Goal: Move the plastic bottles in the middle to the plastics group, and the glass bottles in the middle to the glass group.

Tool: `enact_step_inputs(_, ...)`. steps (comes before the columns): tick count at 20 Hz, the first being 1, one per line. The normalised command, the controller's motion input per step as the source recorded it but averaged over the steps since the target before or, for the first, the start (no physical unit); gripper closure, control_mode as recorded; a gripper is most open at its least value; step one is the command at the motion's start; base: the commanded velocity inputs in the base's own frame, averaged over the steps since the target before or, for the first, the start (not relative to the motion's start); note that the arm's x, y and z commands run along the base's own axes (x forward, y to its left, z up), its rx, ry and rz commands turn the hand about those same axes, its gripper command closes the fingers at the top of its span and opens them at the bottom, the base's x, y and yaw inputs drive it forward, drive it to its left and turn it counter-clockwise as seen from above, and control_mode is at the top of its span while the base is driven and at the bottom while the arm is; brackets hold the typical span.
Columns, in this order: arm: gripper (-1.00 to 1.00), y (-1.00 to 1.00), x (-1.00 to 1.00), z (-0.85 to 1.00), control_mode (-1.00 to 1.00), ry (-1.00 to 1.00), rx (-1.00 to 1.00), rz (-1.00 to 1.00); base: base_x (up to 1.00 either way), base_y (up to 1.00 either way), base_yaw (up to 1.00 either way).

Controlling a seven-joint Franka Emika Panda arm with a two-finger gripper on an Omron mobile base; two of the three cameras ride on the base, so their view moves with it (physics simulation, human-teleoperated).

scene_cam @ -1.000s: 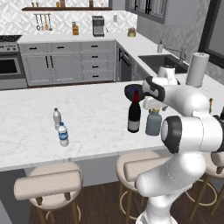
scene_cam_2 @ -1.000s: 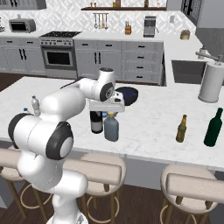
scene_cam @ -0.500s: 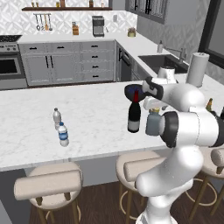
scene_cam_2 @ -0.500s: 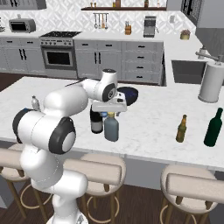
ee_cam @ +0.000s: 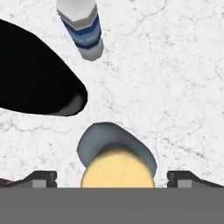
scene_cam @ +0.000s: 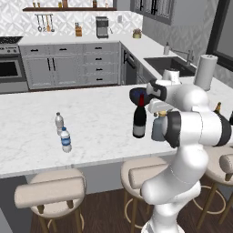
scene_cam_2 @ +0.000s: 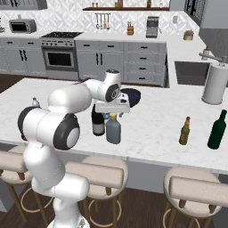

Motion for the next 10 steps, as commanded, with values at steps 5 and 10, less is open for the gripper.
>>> enact_step_inputs(5, -1.00, 0.00, 0.00, -0.09, -1.00, 0.04, 0.00, 0.03, 0.00, 0.00, 0.00)
enact_step_inputs(10, -1.00, 0.00, 0.00, -0.04, -1.00, 0.04, 0.00, 0.02, 0.00, 0.00, 0.00)
